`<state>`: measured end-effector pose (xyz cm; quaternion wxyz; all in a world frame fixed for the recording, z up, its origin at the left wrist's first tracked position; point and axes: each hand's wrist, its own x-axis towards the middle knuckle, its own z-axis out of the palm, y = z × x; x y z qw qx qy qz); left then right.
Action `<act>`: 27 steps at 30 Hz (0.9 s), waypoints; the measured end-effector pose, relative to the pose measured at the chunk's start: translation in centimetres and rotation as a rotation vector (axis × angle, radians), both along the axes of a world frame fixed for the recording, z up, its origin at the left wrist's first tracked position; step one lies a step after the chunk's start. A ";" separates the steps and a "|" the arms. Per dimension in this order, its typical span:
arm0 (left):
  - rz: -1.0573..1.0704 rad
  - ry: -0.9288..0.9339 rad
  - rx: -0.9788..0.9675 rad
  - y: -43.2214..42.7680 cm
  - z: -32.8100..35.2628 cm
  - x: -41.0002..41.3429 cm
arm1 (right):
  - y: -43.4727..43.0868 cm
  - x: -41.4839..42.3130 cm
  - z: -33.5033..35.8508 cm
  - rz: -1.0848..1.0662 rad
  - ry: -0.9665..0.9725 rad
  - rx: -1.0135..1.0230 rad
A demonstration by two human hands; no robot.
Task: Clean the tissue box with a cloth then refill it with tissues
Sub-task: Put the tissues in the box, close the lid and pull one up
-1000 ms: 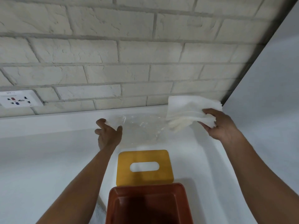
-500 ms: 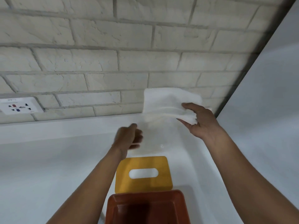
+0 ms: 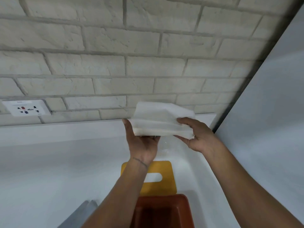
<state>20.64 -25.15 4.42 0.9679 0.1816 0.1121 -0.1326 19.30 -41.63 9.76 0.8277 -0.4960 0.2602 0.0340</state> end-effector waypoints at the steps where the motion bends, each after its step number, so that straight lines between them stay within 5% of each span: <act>1: -0.019 -0.007 0.026 0.6 -0.3 0.4 | -0.4 -0.3 -0.4 0.027 0.020 -0.022; 6: -0.284 -0.053 0.176 4.1 -0.8 1.6 | -2.6 -0.9 -1.6 0.169 -0.020 -0.143; 11: -0.384 -0.108 0.708 5.4 -0.4 1.8 | -3.6 -1.0 -2.7 0.100 -0.121 -0.127; 14: -0.318 -0.149 0.691 5.8 -0.5 1.7 | -4.0 -0.9 -3.6 -0.107 -0.128 0.138; 16: -0.318 -0.186 0.631 5.8 -0.2 1.4 | -3.2 -1.8 -3.9 -0.040 -0.061 0.244; 27: -0.306 -0.338 0.969 7.4 -1.9 2.1 | -1.9 -4.9 -5.4 0.210 0.024 0.157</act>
